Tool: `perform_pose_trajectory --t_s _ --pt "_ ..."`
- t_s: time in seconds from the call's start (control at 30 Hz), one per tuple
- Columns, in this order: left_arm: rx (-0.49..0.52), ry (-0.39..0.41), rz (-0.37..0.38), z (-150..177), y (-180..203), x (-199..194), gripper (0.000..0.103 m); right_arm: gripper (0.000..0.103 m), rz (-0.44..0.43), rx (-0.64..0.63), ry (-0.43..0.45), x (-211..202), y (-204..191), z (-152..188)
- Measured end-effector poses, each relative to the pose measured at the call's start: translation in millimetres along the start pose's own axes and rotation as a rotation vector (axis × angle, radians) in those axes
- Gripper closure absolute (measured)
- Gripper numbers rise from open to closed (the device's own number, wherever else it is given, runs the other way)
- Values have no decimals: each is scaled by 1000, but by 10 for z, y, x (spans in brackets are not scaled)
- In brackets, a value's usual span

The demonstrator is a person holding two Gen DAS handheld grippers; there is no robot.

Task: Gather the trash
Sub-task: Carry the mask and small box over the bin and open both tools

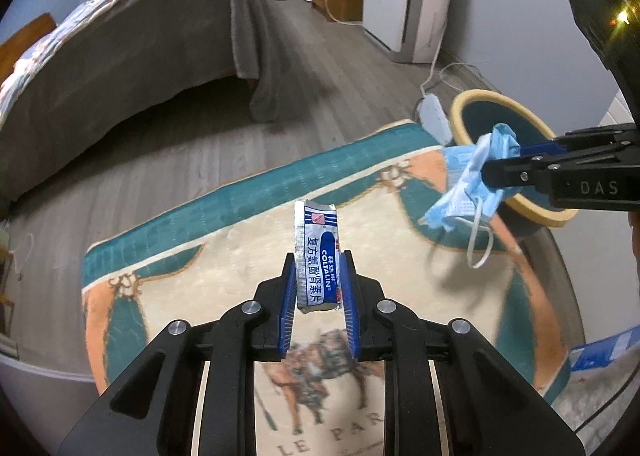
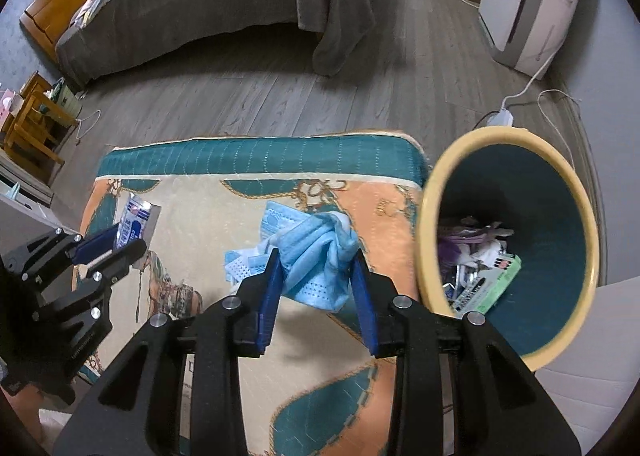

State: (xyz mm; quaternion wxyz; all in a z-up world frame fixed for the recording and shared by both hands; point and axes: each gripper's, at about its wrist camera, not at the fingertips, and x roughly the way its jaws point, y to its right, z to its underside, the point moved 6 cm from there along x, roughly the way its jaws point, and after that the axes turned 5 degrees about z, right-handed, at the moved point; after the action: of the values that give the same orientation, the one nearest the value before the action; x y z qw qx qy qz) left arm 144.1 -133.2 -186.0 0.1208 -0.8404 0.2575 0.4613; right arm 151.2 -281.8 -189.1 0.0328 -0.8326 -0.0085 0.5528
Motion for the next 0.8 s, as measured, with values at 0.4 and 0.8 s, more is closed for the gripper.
perform_pose_trajectory --t_s 0.4,0.8 --pt "-29 0 58 3 541 -74 81 69 60 46 72 -342 512 -26" --pt "90 18 184 -432 1616 30 81 69 111 322 85 -470 1935 182"
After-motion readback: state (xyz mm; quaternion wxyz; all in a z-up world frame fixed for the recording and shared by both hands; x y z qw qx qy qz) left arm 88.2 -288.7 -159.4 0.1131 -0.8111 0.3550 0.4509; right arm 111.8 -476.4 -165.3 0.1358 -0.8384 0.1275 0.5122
